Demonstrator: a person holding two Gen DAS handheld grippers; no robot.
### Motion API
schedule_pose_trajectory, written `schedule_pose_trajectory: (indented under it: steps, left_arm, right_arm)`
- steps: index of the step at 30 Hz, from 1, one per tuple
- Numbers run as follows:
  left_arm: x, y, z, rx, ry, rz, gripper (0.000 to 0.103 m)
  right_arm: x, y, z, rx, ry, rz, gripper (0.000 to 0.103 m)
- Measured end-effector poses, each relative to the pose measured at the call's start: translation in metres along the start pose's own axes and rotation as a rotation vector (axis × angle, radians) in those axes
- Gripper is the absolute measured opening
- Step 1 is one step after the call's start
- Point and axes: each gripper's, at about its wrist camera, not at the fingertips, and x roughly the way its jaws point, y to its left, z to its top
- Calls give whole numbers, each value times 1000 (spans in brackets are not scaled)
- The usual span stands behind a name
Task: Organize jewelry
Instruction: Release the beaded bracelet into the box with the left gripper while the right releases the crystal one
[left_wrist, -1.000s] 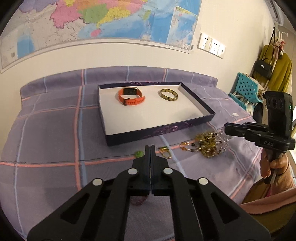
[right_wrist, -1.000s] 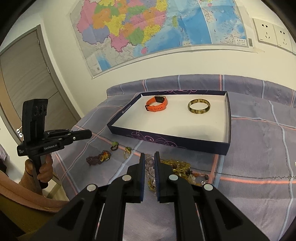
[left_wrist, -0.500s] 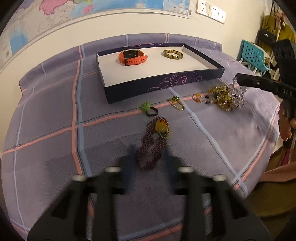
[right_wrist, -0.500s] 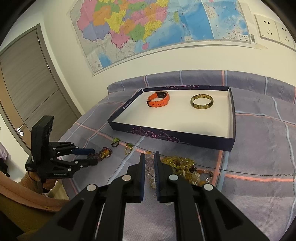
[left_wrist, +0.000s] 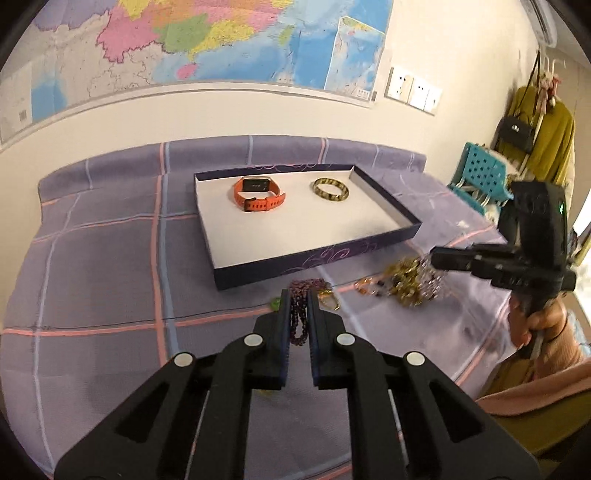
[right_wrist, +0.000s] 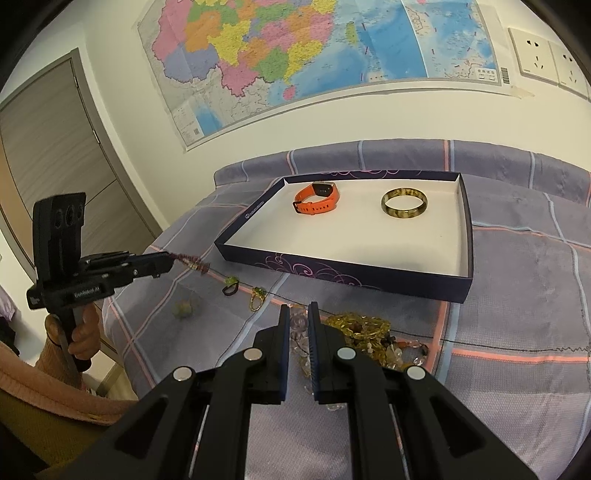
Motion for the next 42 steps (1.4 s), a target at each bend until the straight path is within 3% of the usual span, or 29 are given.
schedule_pose_trajectory:
  steps: [10,23,42]
  left_arm:
    - [11,0,8,-16,3,-9,8]
    - [25,-8,36,-3,-48,-35,8]
    - [76,10,77,-2,-22,31,8]
  right_arm:
    - [-5,1,6,-4,-20,4,8]
    - [-15,2,36,-34,-82,-9,8]
    - [10,-33,95,-33,-118,-82,8]
